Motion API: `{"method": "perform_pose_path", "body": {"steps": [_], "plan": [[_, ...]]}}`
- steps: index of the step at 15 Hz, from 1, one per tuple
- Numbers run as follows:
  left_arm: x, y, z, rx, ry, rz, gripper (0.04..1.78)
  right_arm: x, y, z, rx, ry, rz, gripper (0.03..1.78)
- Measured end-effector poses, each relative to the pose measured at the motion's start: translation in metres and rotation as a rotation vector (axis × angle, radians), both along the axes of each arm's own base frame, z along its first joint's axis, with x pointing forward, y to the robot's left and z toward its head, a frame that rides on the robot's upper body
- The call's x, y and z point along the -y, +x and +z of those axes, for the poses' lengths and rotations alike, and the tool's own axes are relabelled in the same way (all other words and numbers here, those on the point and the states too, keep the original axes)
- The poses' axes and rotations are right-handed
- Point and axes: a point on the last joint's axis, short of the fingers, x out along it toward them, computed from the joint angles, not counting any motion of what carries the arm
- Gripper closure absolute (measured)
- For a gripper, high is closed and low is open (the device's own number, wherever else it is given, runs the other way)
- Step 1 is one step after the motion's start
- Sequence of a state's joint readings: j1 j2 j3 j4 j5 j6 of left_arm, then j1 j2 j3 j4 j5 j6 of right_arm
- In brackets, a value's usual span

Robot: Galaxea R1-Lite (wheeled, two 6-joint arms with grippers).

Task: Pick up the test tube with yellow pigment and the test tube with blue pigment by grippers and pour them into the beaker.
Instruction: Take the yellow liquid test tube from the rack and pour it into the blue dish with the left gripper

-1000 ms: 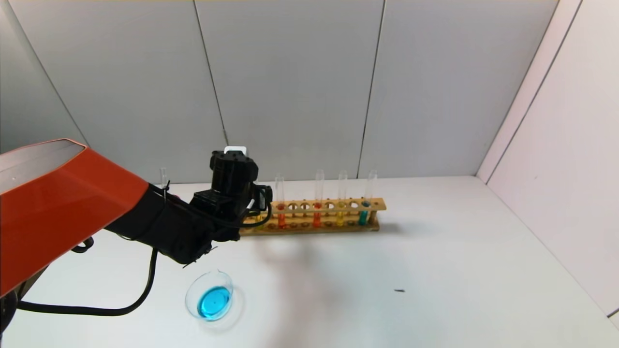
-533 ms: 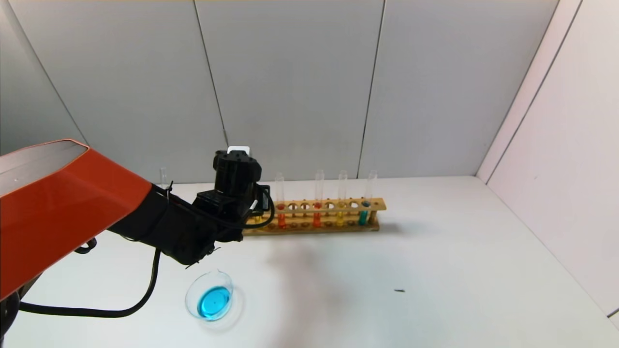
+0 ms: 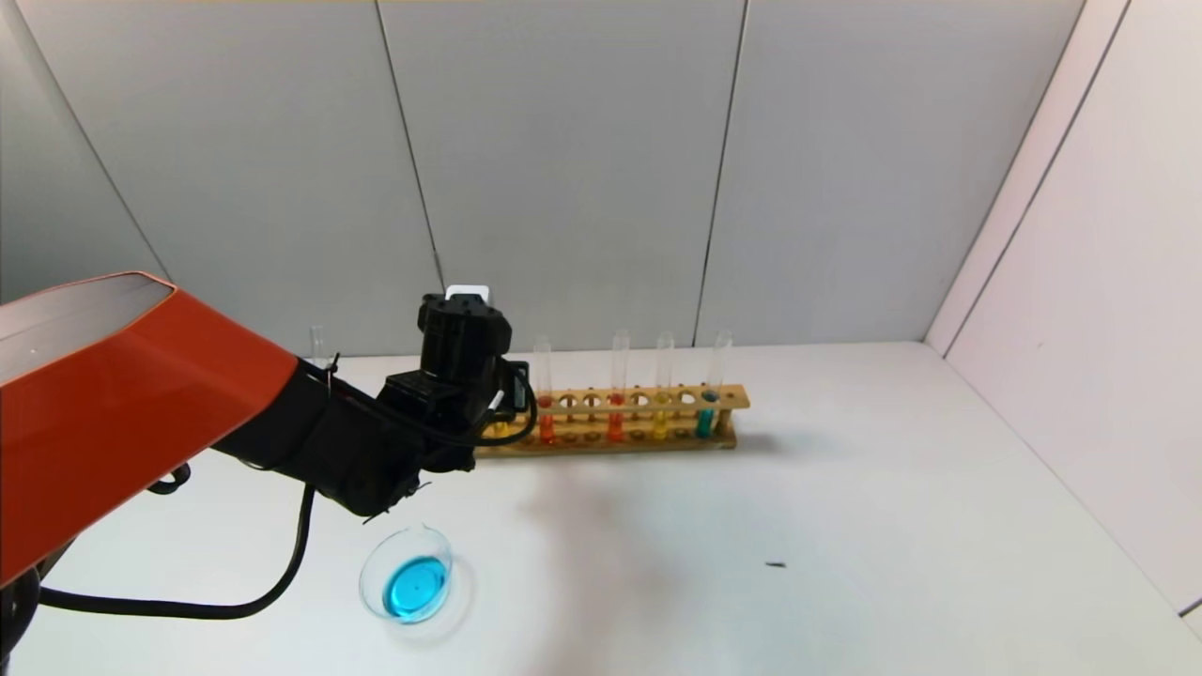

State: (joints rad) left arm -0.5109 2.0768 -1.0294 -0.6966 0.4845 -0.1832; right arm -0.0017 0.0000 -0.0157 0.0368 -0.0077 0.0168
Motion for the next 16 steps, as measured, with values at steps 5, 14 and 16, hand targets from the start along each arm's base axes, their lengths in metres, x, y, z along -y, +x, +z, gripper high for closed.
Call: {"method": "perform_pose_path", "body": {"steps": [5, 14, 16], "plan": [[-0.001, -0.002, 0.008, 0.003, 0.024, -0.001, 1.51, 0.0, 0.0, 0.0, 0.0, 0.0, 0.0, 0.11], [-0.003, -0.005, 0.042, -0.009, 0.038, -0.001, 1.51, 0.0, 0.0, 0.0, 0.0, 0.0, 0.0, 0.11], [-0.004, -0.005, 0.051, -0.001, 0.035, 0.001, 1.51, 0.0, 0.0, 0.0, 0.0, 0.0, 0.0, 0.11]]}}
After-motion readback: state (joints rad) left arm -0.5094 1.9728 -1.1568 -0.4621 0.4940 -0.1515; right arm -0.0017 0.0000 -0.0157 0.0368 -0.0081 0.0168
